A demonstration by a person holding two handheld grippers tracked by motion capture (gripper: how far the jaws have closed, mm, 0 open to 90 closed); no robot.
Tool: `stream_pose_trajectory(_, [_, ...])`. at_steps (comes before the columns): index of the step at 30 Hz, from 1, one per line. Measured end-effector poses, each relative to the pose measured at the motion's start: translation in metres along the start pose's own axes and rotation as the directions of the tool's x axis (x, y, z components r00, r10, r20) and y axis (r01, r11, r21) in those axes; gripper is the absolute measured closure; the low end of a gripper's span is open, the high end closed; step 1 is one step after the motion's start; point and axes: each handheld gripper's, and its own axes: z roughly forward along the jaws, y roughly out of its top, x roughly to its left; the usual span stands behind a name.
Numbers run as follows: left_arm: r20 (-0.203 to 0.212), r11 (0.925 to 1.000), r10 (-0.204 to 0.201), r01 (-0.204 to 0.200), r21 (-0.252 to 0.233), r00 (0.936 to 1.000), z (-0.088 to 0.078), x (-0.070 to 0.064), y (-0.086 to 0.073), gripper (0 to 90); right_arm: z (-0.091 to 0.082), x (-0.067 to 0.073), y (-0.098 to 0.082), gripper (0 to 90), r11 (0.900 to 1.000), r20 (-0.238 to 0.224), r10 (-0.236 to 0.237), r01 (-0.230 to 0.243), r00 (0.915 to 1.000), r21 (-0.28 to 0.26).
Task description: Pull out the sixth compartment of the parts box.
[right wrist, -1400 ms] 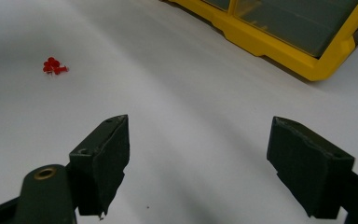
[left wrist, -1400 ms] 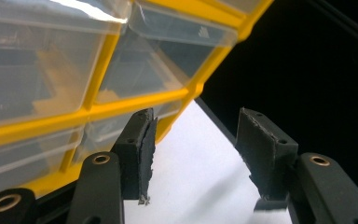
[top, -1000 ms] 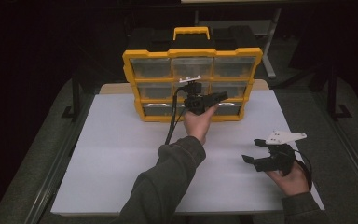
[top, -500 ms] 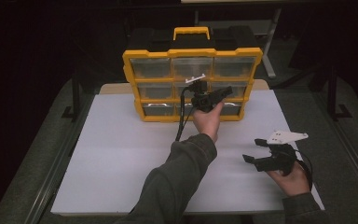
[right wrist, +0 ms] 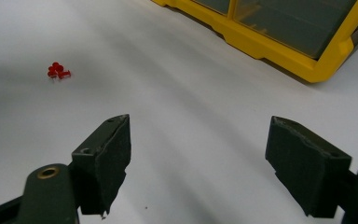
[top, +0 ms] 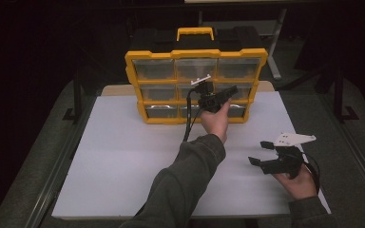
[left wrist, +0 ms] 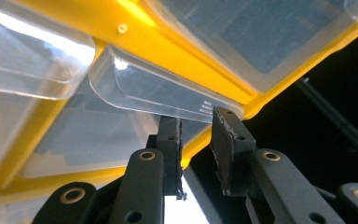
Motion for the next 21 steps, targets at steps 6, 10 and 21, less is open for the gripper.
stream_pose_trajectory(6, [-0.017,0.9999,0.015,-0.015,-0.007,0.9997,0.0023,-0.0039,-0.0019,74.1,0.0019,-0.0006,-0.0002,21.3,1.0,0.0,0.0,0.0,1.0,0.007])
stream_pose_trajectory(10, [-0.013,0.9999,-0.002,0.002,-0.012,0.9999,0.0022,-0.0038,-0.0024,74.2,0.002,-0.0013,-0.0014,21.9,1.0,-0.004,-0.008,0.008,1.0,0.009])
stream_pose_trajectory(21, [0.055,0.996,-0.087,0.088,-0.018,0.9947,-0.001,0.0006,-0.0053,75.4,0.0015,-0.0004,-0.0024,21.6,1.0,-0.005,-0.008,0.008,1.0,0.007])
